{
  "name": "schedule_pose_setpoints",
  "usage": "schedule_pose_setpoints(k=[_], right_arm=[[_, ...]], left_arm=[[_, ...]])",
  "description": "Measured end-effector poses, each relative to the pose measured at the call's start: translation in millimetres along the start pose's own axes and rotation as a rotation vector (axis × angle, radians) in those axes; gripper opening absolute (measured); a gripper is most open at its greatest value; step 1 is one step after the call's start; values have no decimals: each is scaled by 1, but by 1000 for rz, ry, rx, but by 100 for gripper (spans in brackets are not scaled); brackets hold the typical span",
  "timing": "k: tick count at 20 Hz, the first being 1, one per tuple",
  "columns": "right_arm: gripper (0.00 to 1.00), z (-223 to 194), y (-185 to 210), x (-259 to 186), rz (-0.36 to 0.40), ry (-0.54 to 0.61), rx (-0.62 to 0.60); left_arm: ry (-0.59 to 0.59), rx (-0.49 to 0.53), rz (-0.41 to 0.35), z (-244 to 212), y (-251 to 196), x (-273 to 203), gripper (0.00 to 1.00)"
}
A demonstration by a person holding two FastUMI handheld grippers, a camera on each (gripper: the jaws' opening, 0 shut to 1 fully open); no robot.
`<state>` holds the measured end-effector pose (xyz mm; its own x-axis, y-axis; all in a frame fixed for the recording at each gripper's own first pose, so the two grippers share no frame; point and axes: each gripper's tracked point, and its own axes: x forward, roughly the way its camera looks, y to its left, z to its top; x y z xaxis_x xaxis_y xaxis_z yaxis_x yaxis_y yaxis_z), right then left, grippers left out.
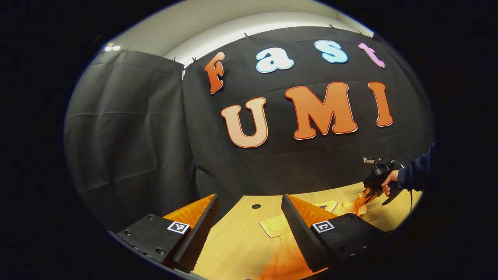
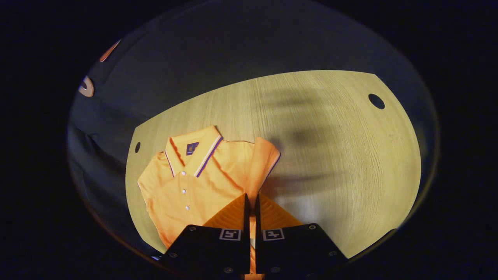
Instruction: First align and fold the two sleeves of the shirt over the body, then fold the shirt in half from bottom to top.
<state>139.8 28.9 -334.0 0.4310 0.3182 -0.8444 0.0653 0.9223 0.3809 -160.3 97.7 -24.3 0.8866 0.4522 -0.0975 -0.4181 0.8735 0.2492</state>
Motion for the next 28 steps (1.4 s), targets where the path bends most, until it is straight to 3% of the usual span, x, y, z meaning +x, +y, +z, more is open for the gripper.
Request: schedule_pose_setpoints(k=[4, 8, 9, 10, 11, 12, 15, 20, 23, 24, 26, 28], right_arm=[[6, -4, 35, -6, 6, -12, 4], [30, -16, 76, -11, 74, -19, -19], [40, -17, 81, -17, 76, -31, -26], [43, -16, 82, -21, 63, -44, -30], [60, -17, 82, -25, 42, -61, -34], [56, -16, 81, -31, 22, -81, -38], [68, -15, 76, -56, -26, -161, -49], [83, -23, 64, -112, -76, -295, -55], [88, -36, 49, -146, -115, -353, -79], [89, -40, 45, -153, -124, -371, -88], [92, -48, 36, -170, -145, -399, -103], [92, -58, 29, -186, -164, -422, -119]], left_arm=[[49, -63, -60, -30, 18, 41, 99], [124, -135, -142, -67, 28, 86, 99], [141, -149, -165, -75, 31, 99, 99], [163, -167, -193, -82, 30, 112, 99], [182, -186, -226, -90, 28, 124, 99], [211, -205, -251, -99, 26, 137, 100], [323, -268, -318, -127, 15, 178, 100], [600, -264, -348, -197, -15, 229, 98], [798, -264, -367, -238, -36, 234, 98], [857, -263, -407, -245, -46, 232, 98], [923, -274, -407, -261, -57, 242, 92], [981, -273, -387, -275, -62, 251, 95]])
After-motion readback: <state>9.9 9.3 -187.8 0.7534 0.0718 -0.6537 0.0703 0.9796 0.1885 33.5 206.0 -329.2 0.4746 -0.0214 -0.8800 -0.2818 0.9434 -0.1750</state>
